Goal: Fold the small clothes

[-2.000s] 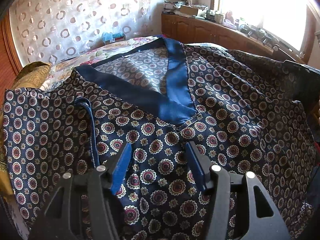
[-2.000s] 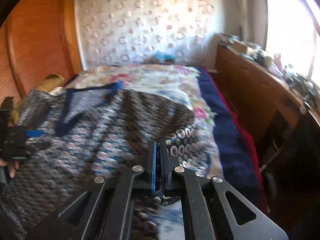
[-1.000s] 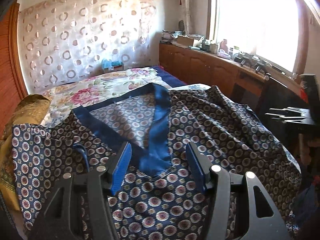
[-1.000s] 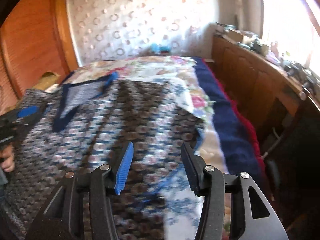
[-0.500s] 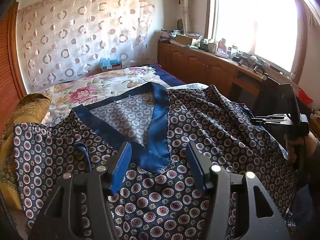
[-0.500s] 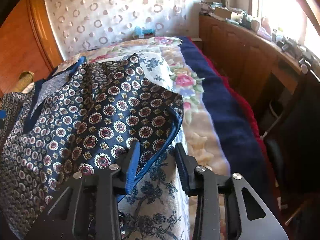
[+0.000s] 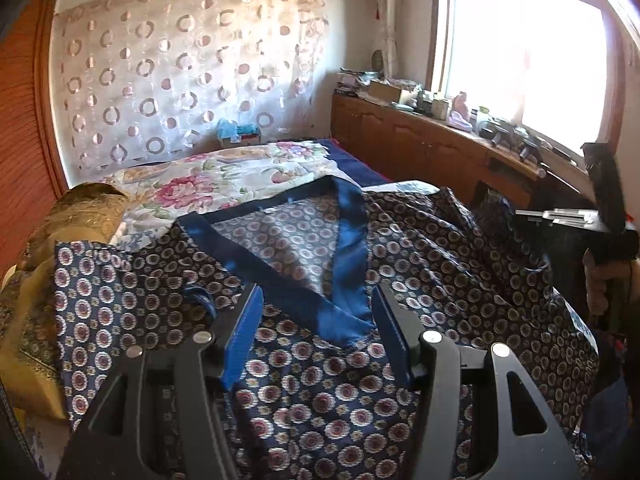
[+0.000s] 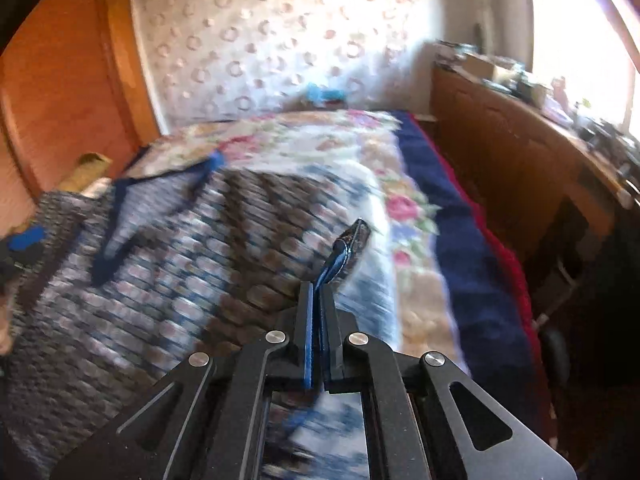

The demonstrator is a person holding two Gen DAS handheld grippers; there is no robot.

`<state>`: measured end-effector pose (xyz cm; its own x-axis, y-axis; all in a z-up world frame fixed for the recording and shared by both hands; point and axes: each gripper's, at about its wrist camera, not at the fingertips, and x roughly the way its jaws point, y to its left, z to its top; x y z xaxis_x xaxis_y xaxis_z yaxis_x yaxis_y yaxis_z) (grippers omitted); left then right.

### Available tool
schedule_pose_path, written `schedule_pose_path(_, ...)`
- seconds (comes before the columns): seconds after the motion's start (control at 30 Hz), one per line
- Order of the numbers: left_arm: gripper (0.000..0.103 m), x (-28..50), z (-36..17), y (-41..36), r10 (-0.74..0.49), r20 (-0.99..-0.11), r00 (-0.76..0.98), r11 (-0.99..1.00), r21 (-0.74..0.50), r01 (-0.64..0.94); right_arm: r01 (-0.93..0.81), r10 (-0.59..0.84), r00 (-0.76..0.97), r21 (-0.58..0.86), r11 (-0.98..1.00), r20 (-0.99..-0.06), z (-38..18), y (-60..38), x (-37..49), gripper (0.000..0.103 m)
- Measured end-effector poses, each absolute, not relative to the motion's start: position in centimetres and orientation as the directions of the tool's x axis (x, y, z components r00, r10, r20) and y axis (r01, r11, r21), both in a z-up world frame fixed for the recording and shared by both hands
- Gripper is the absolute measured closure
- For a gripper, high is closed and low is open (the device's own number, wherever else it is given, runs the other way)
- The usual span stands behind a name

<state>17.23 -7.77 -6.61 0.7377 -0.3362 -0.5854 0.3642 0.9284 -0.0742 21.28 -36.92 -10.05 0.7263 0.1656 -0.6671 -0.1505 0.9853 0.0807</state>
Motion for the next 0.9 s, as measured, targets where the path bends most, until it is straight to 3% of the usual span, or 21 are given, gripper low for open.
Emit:
schedule_pose_path(0.3, 0.047, 17.3, -6.5, -4.3, -0.28, -0.596, 0.753, 0.953, -0.077, 0.293, -0.442, 0.406, 0.678, 0.102, 0.891, -0.613, -5.9, -26.0, 24.7, 0.1)
schedule_pose_path(0.33, 0.047, 17.3, -6.5, -3.9, -0.28, -0.597, 0.752, 0.953, -0.079, 0.292, -0.454, 0.404, 0.67, 0.086, 0.887, -0.623, -6.2, -25.1, 25.2, 0.088)
schedule_pose_path(0.37, 0.047, 17.3, -6.4, -3.5, -0.278, -0.596, 0.753, 0.954, -0.079, 0.29, -0.45, 0.389, 0.673, 0.068, 0.89, -0.629, -6.4, -24.7, 25.4, 0.064)
schedule_pose_path(0.4, 0.047, 17.4, -6.4, -3.1, -0.273, -0.596, 0.755, 0.955, -0.075, 0.286, -0.438, 0.37, 0.68, 0.054, 0.897, -0.633, -6.7, -24.6, 25.7, 0.056)
schedule_pose_path(0.6, 0.047, 18.6, -6.4, -0.5, -0.219, -0.613, 0.759, 0.969, -0.043, 0.245, -0.353, 0.296, 0.673, 0.058, 0.934, -0.678, -9.6, -28.2, 27.2, 0.051)
schedule_pose_path(0.73, 0.047, 20.2, -6.6, 1.9, -0.177, -0.633, 0.753, 0.979, -0.035, 0.2, -0.302, 0.219, 0.653, 0.015, 0.953, -0.725, -12.2, -30.5, 28.2, 0.039)
schedule_pose_path(0.9, 0.047, 21.9, -6.8, 5.1, -0.114, -0.653, 0.748, 0.992, -0.03, 0.125, -0.274, 0.163, 0.643, -0.027, 0.961, -0.748, -14.0, -31.6, 29.2, 0.038)
